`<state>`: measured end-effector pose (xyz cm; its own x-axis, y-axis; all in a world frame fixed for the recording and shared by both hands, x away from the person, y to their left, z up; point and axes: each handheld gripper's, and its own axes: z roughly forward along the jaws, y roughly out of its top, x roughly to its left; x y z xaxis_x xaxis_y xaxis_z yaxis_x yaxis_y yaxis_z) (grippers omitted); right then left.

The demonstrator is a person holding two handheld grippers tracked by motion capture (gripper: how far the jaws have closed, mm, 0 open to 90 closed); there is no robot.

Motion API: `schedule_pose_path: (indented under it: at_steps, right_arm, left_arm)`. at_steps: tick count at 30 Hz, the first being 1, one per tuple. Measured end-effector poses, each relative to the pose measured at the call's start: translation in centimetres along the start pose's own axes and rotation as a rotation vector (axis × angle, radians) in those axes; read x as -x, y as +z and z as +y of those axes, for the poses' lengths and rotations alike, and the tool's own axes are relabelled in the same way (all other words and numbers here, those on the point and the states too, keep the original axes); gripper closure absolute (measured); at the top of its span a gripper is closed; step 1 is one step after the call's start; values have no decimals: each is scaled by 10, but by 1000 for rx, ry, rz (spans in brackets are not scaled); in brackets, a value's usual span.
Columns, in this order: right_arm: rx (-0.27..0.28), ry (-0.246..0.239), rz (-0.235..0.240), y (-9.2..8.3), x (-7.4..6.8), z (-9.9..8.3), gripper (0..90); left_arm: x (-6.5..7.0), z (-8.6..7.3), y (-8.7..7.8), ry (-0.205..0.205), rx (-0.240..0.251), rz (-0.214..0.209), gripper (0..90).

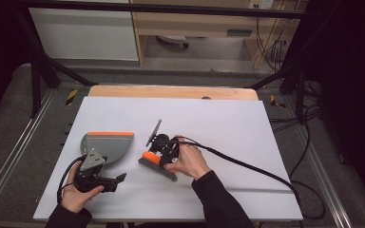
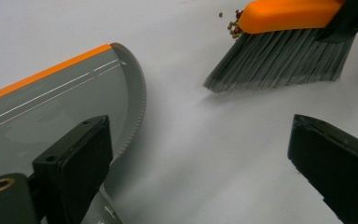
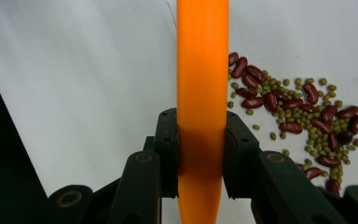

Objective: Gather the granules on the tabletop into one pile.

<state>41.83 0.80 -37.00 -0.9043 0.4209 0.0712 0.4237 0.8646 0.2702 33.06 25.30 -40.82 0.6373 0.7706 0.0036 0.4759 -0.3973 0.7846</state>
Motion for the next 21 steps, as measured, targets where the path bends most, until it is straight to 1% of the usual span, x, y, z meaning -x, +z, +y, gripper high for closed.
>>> schedule_pose_path:
  at_steps: [1, 4, 6, 7, 9, 12, 13, 14, 15, 16, 20, 21]
  right_arm:
    - [2, 4, 1, 1, 0, 2, 709]
    - [-7, 8, -18, 2, 4, 5, 709]
    - [-8, 8, -15, 3, 7, 6, 709]
    - [-17, 12, -15, 4, 9, 8, 708]
    - [-27, 4, -9, 4, 11, 10, 708]
    - [-41, 17, -12, 5, 18, 14, 708]
    - [-43, 18, -9, 5, 20, 15, 708]
    - [-46, 29, -8, 6, 22, 15, 708]
    - [-47, 25, -11, 6, 23, 14, 707]
    - [-47, 32, -9, 6, 24, 14, 707]
    - [-49, 32, -13, 5, 26, 13, 706]
    - [-51, 39, -15, 5, 26, 13, 706]
  left_arm:
    - [0, 0, 0, -2, 2, 0, 62]
    - [0, 0, -1, -2, 2, 0, 63]
    - [0, 0, 0, 1, 0, -1, 62]
    - [0, 0, 0, -1, 0, -2, 63]
    - [1, 0, 1, 0, -1, -1, 62]
    - [0, 0, 0, 0, 1, -2, 62]
    - [0, 0, -1, -3, 3, -2, 63]
    - [0, 0, -1, -4, 4, -2, 63]
    - [0, 0, -1, -4, 4, -3, 63]
    - [-1, 0, -1, -4, 4, -3, 63]
    - [0, 0, -1, -2, 4, -3, 63]
    - [0, 0, -2, 0, 5, -3, 63]
